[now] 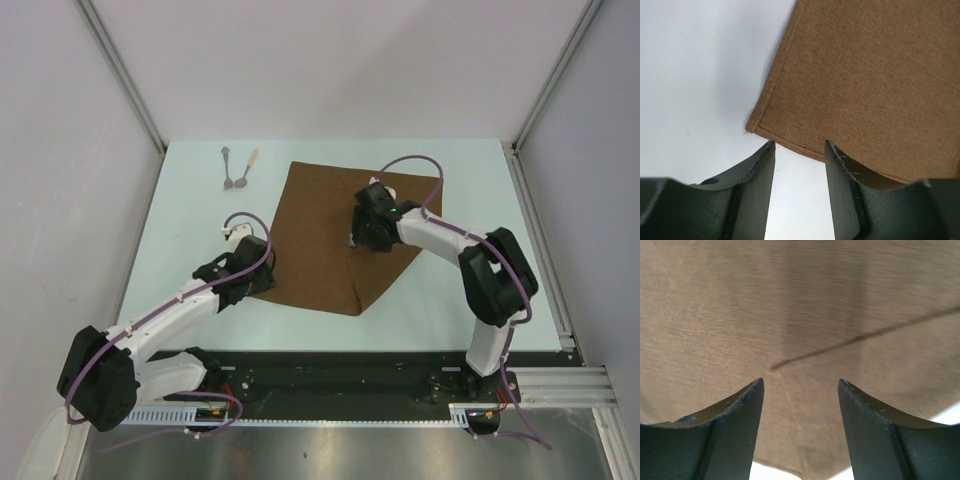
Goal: Fold the napkin into a case and place the utensils inside
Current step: Flatten out the crumpled napkin at the center of the board.
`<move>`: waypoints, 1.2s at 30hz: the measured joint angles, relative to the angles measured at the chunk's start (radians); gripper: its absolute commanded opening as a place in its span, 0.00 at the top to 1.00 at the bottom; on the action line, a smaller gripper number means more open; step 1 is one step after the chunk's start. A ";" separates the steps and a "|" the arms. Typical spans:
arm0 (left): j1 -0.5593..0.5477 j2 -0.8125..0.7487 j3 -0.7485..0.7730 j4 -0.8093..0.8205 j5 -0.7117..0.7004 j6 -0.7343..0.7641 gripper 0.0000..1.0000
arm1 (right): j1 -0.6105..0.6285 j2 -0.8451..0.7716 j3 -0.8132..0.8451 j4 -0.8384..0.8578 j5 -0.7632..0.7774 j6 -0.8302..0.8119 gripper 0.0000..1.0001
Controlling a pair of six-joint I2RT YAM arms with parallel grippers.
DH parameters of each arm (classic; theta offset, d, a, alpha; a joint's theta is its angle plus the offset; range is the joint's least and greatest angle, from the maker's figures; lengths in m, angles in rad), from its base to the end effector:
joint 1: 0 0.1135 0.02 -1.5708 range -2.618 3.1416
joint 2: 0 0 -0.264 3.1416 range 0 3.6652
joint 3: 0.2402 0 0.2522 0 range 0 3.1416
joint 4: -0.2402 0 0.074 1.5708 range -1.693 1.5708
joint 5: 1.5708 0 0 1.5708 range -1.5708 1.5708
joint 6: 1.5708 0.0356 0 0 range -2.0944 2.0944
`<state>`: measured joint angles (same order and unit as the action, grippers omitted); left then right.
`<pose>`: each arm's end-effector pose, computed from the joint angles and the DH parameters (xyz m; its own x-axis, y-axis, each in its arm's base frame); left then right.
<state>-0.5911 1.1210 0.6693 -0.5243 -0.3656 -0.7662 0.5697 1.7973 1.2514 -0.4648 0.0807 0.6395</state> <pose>0.1830 -0.1075 0.2095 -0.7411 -0.2825 -0.6091 -0.2217 0.9592 -0.1752 0.3198 0.2014 0.2021 -0.8718 0.1480 -0.4670 0.0233 0.9647 0.2623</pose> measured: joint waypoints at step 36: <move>0.016 -0.013 -0.045 0.087 0.116 0.060 0.55 | 0.161 0.181 0.169 -0.206 0.251 -0.047 0.87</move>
<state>-0.5747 1.1080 0.6247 -0.4370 -0.2501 -0.7063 0.7311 1.9785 1.4208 -0.6708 0.3313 0.5930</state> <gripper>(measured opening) 0.452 0.174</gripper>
